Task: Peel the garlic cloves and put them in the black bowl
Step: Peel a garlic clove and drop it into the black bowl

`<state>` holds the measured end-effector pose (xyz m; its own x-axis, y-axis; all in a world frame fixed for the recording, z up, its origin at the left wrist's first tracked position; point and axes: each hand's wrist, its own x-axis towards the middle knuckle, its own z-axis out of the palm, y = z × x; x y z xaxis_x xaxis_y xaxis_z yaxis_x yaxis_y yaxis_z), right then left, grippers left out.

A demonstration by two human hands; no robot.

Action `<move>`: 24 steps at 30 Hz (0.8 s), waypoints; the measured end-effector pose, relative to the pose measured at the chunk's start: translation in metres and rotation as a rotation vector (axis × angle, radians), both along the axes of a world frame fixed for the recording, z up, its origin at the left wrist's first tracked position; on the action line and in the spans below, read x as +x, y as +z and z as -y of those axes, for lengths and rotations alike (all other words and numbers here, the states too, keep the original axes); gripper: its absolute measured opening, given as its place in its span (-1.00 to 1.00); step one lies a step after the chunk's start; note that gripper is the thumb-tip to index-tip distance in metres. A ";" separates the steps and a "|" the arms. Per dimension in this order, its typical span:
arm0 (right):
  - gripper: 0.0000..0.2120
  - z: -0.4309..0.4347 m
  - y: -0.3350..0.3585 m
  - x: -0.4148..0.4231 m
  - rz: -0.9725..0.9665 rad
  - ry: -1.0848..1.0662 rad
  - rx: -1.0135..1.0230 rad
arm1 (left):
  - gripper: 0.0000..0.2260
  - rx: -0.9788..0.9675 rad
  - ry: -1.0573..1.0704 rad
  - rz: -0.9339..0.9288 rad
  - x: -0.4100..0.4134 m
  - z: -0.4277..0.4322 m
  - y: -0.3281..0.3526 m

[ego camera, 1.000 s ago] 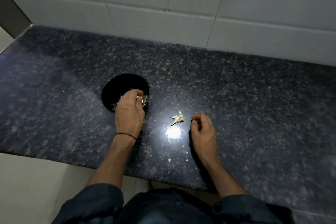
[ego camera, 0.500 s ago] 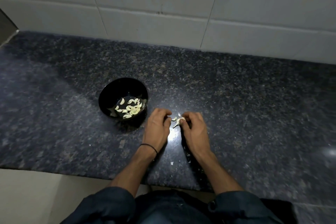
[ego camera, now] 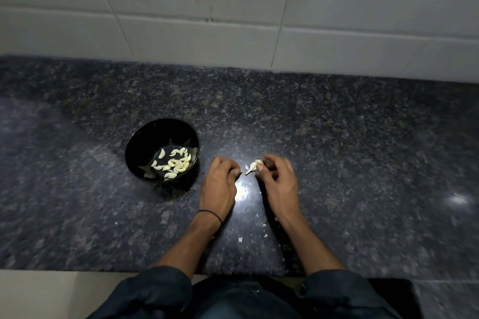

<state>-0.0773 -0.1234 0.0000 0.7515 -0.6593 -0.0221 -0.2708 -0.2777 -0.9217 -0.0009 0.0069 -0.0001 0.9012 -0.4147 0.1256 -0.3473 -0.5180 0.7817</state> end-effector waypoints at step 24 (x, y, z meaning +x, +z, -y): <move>-0.87 -0.011 0.048 -0.032 -0.037 -0.122 0.499 | -0.84 -0.272 -0.117 -0.317 -0.033 0.013 0.033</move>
<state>-0.1090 -0.1119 0.0480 0.6628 -0.6440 -0.3821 -0.3091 0.2294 -0.9229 -0.0334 -0.0065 0.0330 0.8616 -0.5066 -0.0305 -0.1126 -0.2495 0.9618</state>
